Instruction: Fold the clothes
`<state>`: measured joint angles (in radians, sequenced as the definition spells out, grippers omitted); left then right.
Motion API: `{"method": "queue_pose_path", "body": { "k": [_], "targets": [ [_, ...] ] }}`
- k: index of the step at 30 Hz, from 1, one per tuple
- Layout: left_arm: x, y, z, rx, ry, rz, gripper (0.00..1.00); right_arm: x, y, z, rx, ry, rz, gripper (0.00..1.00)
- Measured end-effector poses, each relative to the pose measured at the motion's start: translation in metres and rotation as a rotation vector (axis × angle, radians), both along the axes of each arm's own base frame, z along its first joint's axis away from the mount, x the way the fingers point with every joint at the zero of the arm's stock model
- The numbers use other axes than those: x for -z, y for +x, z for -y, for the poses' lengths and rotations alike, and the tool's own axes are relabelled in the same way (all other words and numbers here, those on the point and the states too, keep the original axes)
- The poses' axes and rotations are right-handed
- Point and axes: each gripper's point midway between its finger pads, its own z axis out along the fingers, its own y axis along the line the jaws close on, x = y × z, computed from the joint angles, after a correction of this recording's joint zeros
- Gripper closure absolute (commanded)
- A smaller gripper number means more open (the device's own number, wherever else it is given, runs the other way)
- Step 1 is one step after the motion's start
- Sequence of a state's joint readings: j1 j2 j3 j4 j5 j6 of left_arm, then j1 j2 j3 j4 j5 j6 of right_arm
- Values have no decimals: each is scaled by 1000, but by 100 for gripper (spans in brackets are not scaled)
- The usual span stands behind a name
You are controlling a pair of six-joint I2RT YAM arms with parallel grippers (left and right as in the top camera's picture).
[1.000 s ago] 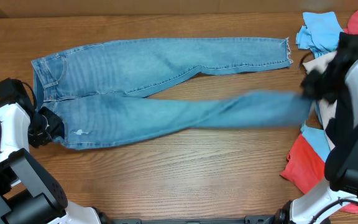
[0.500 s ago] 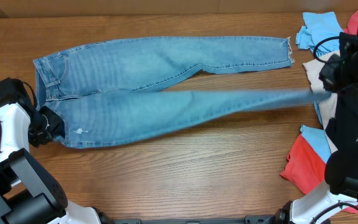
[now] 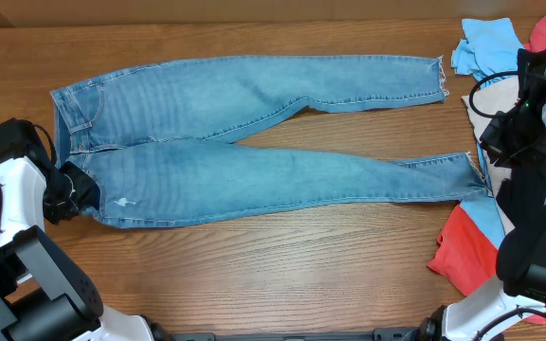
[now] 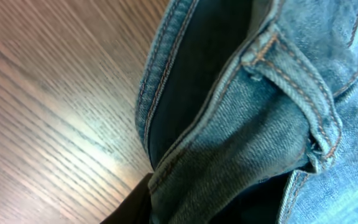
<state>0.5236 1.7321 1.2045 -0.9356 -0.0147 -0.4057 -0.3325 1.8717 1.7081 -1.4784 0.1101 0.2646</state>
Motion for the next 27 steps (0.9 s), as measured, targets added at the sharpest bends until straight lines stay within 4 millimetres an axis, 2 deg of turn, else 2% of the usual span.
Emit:
{"method": "queue_pose_path", "body": {
  "k": [6,10,13,20,21,25,27],
  "targets": [
    [0,-17,-16,-41,51,-57,71,0,0,0,-3,-2,1,87],
    [-1,-30,-47,-154,48,-19,61,0,1,0,-3,0,2,87],
    [-1,-27,-57,-178,18,45,51,0,1,-2,-3,13,6,86],
    [-3,-13,-48,-125,-45,117,44,1,3,-7,-6,39,15,72],
    [-3,-12,-44,-111,-54,115,39,1,3,-7,-8,41,17,67],
    [-2,-13,-33,-78,-80,95,28,5,4,-8,-9,47,20,60],
    [-2,-13,-28,-71,-89,84,28,11,2,-8,-10,50,12,57]
  ]
}}
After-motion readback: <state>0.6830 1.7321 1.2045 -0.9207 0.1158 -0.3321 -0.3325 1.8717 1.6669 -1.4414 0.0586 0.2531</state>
